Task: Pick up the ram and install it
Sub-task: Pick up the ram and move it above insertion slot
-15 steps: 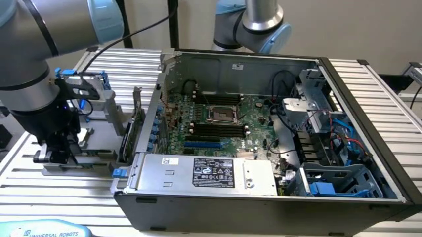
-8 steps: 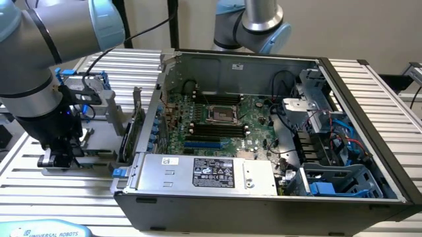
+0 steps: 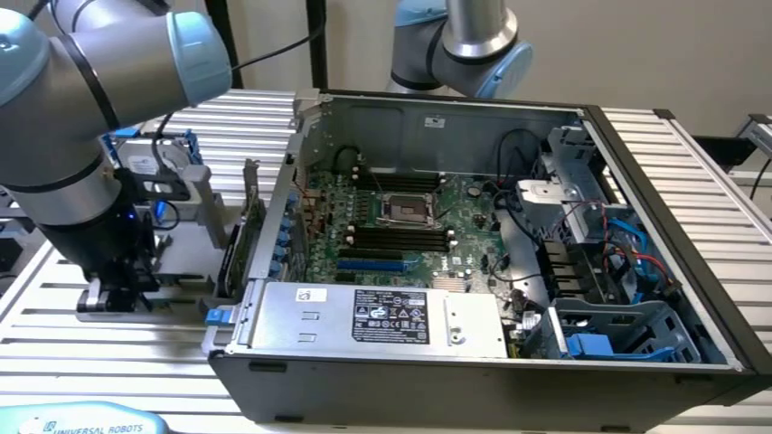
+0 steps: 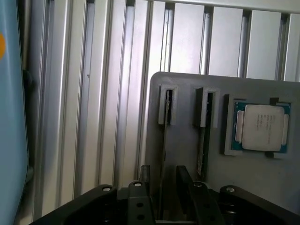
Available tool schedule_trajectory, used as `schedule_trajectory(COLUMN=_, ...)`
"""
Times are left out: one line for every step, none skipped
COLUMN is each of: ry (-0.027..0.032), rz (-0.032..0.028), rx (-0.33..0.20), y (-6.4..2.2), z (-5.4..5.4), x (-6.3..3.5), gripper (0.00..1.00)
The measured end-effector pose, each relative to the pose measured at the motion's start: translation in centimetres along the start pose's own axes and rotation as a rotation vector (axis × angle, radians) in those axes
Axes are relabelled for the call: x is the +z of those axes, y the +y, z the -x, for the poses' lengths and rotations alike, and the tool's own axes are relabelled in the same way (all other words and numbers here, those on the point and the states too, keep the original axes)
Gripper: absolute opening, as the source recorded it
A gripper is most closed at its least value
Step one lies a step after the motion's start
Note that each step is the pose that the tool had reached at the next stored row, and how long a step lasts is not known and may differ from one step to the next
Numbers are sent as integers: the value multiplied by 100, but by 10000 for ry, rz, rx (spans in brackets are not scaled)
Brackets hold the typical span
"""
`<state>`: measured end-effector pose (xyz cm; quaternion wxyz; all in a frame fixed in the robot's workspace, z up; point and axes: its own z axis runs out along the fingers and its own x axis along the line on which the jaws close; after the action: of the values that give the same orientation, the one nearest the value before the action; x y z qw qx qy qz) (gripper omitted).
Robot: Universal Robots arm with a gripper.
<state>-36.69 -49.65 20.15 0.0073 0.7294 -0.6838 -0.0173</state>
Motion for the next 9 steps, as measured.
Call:
schedule_trajectory(ry=-6, rz=1, rx=1, y=-1, z=0, x=4, gripper=36)
schedule_trajectory(ry=-18, rz=2, rx=3, y=-3, z=-1, x=7, gripper=36)
schedule_trajectory(ry=-39, rz=-2, rx=7, y=-4, z=-2, x=12, gripper=36)
schedule_trajectory(ry=-62, rz=-4, rx=14, y=-6, z=-5, x=16, gripper=36)
schedule_trajectory(ry=-84, rz=-6, rx=27, y=-6, z=-9, x=21, gripper=36)
schedule_trajectory(ry=-100, rz=-7, rx=44, y=-6, z=-16, x=26, gripper=36)
schedule_trajectory(ry=-109, rz=-7, rx=59, y=-6, z=-25, x=30, gripper=36)
schedule_trajectory(ry=-116, rz=-6, rx=83, y=-6, z=-32, x=34, gripper=36)
schedule_trajectory(ry=-126, rz=-9, rx=118, y=-6, z=-37, x=39, gripper=36)
